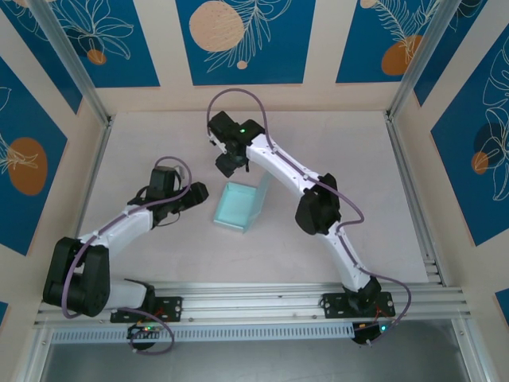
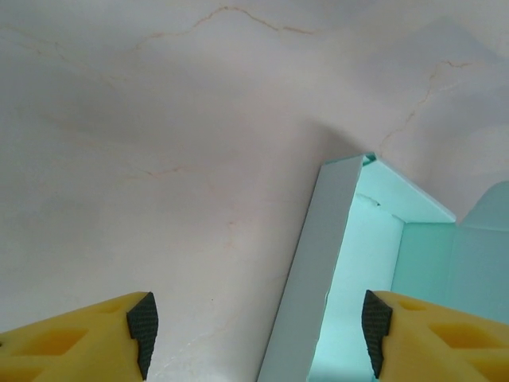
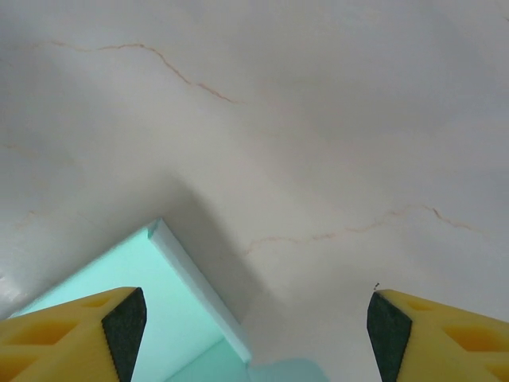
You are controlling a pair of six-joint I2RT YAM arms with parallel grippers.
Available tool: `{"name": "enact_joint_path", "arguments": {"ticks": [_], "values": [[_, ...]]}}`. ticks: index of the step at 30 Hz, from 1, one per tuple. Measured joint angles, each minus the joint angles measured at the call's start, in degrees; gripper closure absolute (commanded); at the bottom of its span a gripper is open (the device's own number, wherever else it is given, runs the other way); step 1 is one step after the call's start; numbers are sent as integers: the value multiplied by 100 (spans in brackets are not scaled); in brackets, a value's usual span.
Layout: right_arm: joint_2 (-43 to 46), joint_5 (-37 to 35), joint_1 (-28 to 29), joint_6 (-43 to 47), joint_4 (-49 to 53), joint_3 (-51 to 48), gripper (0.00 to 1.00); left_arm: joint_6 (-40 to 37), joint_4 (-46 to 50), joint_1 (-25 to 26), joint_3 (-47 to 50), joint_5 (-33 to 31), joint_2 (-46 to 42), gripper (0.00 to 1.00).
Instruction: Fold the paper box
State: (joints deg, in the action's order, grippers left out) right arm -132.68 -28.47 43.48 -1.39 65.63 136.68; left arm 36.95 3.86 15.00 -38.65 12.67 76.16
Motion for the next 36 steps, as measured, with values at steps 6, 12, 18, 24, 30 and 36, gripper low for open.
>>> {"name": "enact_joint_path", "arguments": {"ticks": [6, 12, 18, 24, 30, 36], "values": [[1987, -98, -59, -1062, -251, -1825, 13, 26, -179, 219, 170, 343, 219, 33], [4105, -168, -376, -2098, -813, -3941, 8, 306, -446, 992, 203, 638, 501, 33], [5517, -66, -837, -3056, -1132, -5934, 7, 826, -1043, 1779, 162, 796, 778, 32], [6695, 114, -1091, -3753, -1209, -7128, 7, 1519, -2201, 2568, -138, 1119, 1714, 30], [7731, 170, -1126, -4262, -1185, -7486, 7, 1569, -2461, 2883, -367, 1147, 1738, 30], [8046, 485, -1051, -4750, -1298, -8032, 14, 122, -568, 2522, -1449, 234, 894, 29]]}}
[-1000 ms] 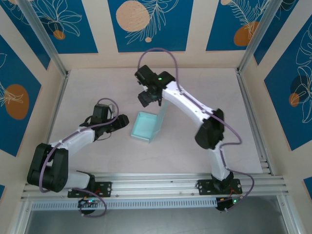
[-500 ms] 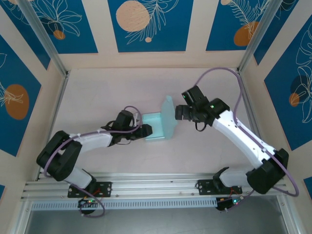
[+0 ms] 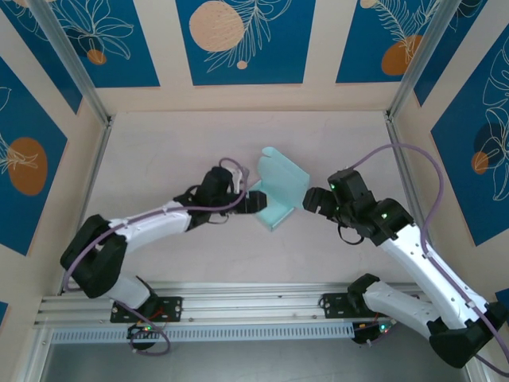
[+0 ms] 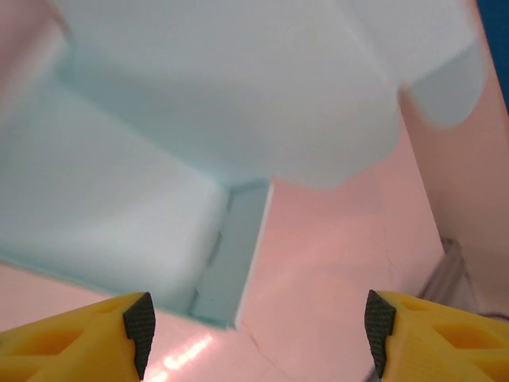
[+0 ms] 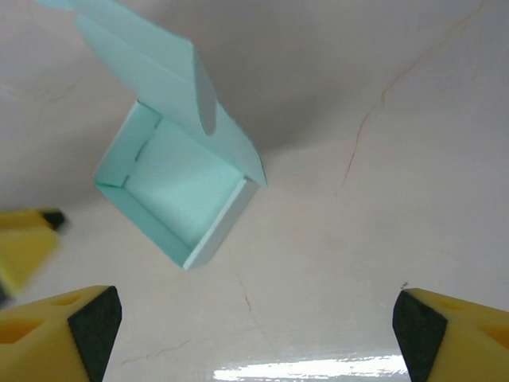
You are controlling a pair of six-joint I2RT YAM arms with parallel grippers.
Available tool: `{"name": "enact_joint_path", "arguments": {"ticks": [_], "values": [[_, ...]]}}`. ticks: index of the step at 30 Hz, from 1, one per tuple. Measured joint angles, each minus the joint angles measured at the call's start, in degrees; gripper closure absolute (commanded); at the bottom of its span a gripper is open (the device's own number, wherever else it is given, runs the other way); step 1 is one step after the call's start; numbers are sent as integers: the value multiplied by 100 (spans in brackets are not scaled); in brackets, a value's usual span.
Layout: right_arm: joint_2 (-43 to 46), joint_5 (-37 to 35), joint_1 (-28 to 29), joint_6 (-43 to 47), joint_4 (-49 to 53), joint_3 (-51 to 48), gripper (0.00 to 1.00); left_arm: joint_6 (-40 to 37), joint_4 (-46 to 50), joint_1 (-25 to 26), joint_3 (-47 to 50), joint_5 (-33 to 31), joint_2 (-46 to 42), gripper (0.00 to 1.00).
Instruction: Fold the paper box
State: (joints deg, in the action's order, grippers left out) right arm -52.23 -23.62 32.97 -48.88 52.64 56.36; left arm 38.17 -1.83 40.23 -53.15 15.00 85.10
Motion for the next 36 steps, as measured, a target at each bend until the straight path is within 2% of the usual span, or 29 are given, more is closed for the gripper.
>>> {"name": "enact_joint_path", "arguments": {"ticks": [4, 8, 10, 18, 22, 32, 36], "values": [[-157, 356, 175, -542, -509, -815, 22, -909, 728, -623, -785, -514, 15, 31], [-476, 619, 304, -1137, -1049, -1379, 22, -1331, 1040, -1180, -1003, -522, 457, 31], [-734, 686, 382, -1335, -1305, -1429, 23, -1432, 1139, -1298, -1008, -507, 756, 31], [-2028, 885, 533, -1561, -2236, -1239, 26, -1506, 1169, -1296, -1012, -223, 1309, 36], [-2706, 914, 533, -1488, -2507, -977, 36, -1657, 1158, -1294, -1067, -105, 1482, 37], [-4017, 907, 533, -911, -2610, -24, 48, -2750, 1526, -1139, -1620, -72, 1897, 38], [-4293, 907, 533, -654, -2605, 98, 52, -3053, 1624, -1060, -1700, -107, 1930, 38]]}}
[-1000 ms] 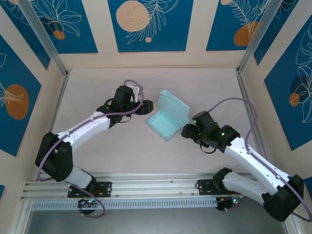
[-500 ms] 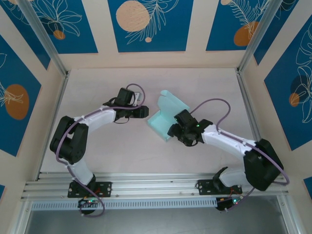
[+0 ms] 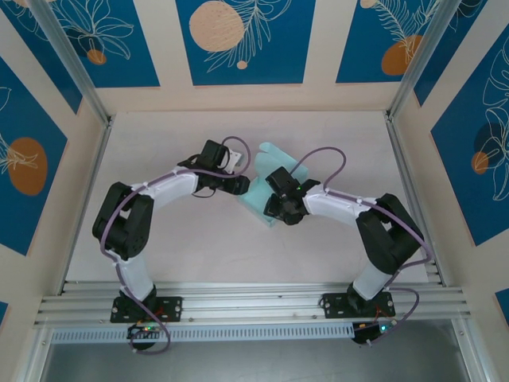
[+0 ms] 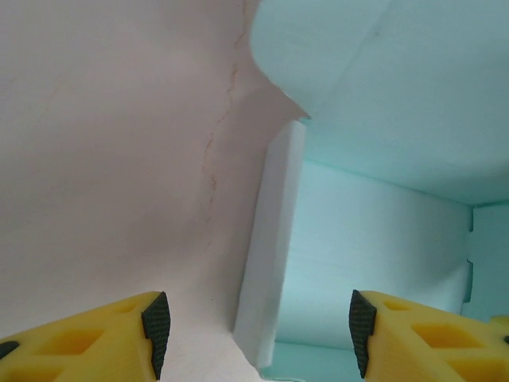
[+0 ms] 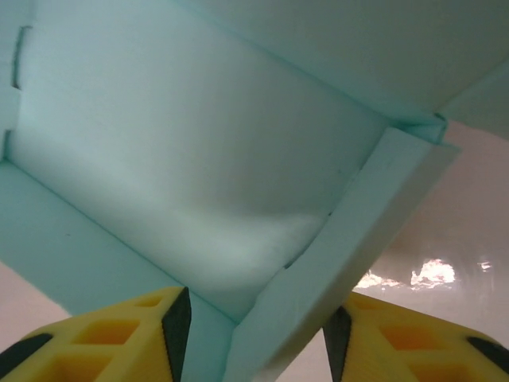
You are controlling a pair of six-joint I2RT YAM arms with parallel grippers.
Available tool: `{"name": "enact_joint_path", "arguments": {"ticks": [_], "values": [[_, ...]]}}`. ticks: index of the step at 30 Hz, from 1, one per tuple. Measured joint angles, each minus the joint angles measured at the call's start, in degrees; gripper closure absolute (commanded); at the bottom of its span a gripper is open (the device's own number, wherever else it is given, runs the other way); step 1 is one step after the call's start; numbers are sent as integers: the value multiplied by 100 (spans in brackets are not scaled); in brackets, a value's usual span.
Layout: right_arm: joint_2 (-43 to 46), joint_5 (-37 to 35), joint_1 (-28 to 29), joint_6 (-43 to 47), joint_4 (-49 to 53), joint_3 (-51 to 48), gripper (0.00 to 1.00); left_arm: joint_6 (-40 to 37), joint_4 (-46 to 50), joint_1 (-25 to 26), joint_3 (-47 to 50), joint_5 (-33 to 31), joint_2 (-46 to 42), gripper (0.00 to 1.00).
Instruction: Fold the paper box
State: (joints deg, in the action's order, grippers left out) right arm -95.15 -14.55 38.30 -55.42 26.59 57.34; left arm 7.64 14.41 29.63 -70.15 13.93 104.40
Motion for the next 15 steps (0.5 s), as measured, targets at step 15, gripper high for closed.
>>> {"name": "enact_joint_path", "arguments": {"ticks": [15], "values": [[-407, 0, 0, 957, 136, 509, 54, -835, 103, 238, -354, -1342, 605, 44]]}}
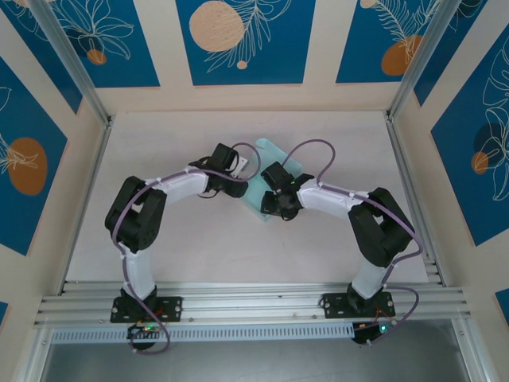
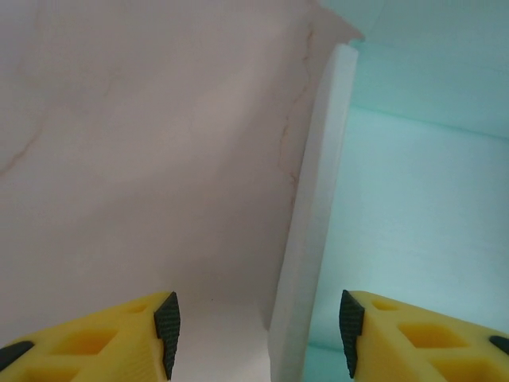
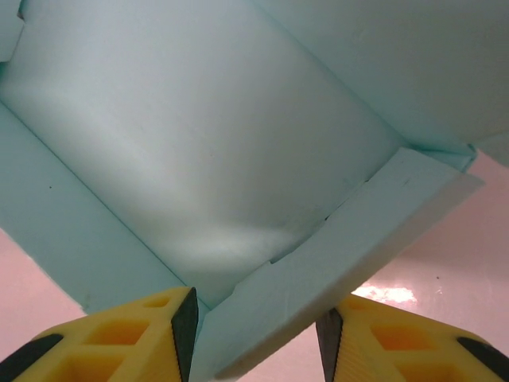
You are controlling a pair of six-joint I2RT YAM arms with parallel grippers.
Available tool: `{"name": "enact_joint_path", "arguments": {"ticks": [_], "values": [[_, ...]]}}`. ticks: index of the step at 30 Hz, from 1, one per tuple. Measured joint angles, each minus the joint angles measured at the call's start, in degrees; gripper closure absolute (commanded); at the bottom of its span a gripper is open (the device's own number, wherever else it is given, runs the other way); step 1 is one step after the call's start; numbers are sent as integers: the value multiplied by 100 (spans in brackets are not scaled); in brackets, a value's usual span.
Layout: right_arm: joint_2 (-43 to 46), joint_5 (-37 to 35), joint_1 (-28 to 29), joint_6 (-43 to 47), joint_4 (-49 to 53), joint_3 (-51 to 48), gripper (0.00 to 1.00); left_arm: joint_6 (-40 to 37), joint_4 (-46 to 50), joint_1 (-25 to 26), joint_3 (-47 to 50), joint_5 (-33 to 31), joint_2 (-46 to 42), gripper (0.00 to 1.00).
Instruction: Fold the paper box
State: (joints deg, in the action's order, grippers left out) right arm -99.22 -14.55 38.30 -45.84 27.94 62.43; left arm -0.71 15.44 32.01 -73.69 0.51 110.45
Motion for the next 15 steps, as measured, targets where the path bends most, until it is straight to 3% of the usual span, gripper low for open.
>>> {"name": "enact_joint_path", "arguments": {"ticks": [8, 15], "values": [[-199, 2, 11, 52, 81, 48, 56, -619, -98, 90, -437, -210, 337, 53], [-247, 0, -2, 52, 39, 118, 56, -1082, 11, 133, -861, -131, 704, 76]]}}
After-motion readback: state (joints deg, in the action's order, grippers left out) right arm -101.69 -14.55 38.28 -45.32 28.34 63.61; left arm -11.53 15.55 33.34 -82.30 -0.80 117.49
